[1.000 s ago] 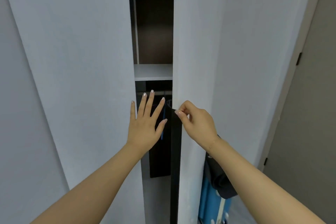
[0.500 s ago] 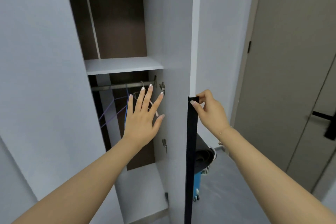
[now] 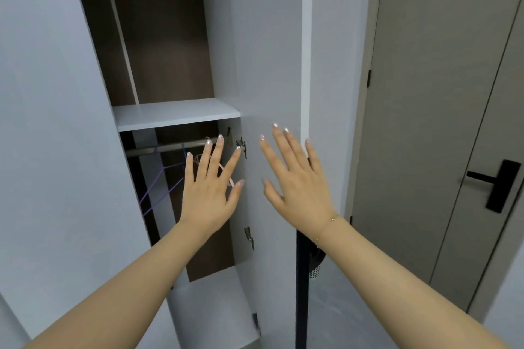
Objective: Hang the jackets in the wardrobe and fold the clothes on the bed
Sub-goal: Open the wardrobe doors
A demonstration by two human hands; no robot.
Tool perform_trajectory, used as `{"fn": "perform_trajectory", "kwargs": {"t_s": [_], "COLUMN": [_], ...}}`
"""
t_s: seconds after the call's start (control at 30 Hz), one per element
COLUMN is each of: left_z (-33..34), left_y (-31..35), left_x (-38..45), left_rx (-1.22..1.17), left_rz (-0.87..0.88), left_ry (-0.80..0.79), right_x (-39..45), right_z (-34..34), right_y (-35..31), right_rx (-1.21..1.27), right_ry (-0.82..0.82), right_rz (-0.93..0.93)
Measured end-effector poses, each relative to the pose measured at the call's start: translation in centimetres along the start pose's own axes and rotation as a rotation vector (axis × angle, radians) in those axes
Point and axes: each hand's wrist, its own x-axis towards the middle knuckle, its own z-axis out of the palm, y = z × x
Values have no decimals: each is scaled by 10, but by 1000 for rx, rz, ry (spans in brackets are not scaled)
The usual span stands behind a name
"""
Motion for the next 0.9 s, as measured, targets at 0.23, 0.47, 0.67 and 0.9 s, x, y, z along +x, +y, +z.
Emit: {"fn": "perform_trajectory", "kwargs": {"t_s": [0.23,0.47,0.67,0.9], "left_z": [-3,-4,14,61], "left_y": [-83,-181,-247,-306], "left_x": [22,43,45,78], "left_rx": [78,129,182,235], "left_rz": [-56,-177,-251,-348], "left_ry": [73,68,21,-12], "right_x": [69,143,189,251], "right_z": [47,106,165,260], "right_y": [-41,-92,-135,-163], "right_rx": [-93,-57,17,75], "right_ry": [-121,-109,-128,-155], "right_rz": [-89,-110,-148,-247]}}
